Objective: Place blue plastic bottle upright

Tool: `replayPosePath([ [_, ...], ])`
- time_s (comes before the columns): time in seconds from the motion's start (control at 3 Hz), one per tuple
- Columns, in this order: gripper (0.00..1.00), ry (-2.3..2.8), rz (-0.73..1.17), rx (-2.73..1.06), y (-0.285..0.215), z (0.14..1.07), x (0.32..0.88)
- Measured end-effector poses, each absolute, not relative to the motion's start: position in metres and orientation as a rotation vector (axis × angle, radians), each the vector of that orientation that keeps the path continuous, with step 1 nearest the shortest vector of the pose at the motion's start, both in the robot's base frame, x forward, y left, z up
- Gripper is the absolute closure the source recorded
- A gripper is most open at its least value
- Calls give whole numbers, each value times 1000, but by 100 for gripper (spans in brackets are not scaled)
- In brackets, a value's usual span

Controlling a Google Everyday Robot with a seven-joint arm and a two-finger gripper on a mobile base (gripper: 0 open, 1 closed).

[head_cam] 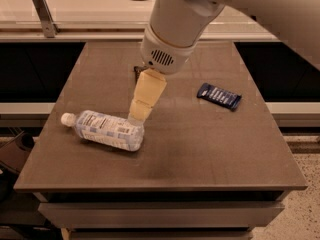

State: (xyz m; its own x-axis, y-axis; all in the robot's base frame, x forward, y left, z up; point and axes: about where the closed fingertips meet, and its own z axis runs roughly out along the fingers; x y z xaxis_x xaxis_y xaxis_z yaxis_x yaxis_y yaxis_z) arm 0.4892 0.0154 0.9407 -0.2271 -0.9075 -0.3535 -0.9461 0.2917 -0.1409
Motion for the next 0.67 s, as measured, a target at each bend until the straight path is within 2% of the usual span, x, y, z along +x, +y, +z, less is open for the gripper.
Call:
replayPosePath([
  [0.67, 0, 2321, -39, -1718, 52, 917, 488],
])
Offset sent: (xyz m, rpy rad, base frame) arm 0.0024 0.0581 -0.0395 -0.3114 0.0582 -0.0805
